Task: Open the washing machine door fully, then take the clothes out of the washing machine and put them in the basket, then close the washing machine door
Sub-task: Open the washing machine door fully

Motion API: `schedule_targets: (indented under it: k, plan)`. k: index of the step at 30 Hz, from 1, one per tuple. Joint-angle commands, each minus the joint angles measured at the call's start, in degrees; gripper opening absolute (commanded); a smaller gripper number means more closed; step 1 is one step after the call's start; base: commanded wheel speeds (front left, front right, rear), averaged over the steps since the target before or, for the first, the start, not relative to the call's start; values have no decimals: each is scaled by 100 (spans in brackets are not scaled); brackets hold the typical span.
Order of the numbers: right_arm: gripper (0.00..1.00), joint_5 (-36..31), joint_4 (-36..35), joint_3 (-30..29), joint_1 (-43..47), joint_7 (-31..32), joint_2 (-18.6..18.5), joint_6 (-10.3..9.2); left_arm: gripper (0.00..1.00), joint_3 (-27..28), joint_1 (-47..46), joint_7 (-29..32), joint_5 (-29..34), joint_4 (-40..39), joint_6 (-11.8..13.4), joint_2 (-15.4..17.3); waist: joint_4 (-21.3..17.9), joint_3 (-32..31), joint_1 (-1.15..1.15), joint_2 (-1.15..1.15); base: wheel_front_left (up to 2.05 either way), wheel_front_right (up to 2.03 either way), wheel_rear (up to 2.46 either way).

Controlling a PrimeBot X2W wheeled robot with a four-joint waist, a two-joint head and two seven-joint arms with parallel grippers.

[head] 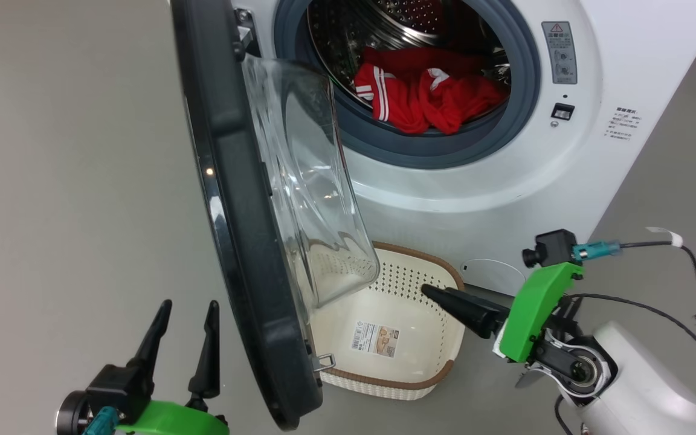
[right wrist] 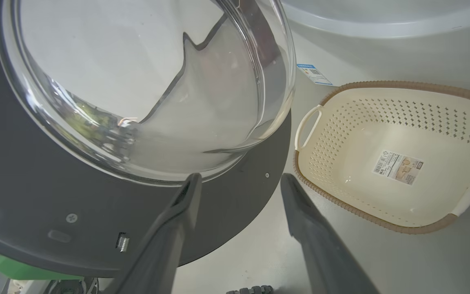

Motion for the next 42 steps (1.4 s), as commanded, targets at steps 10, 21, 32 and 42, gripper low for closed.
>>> schedule_targets:
  k: [10,21,32,42]
  plan:
    - [100,-841,222,647,195,-1890,-633,52,100,364,5,-55,-2,-82,24,90,-114,6,0,0,0,0,0]
    - [100,-1648,564,1372,21,-3833,-896,52,100,479,26,-55,19,-54,1,90,-222,10,0,0,0,0,0]
    - [100,-3467,-50,-83,447,-4006,-625,52,100,550,33,-55,43,-91,-5,90,-226,16,0,0,0,0,0]
    - [100,-4646,-534,-1150,1368,-4007,-241,52,100,512,38,-55,35,-102,-12,90,-138,6,0,0,0,0,0]
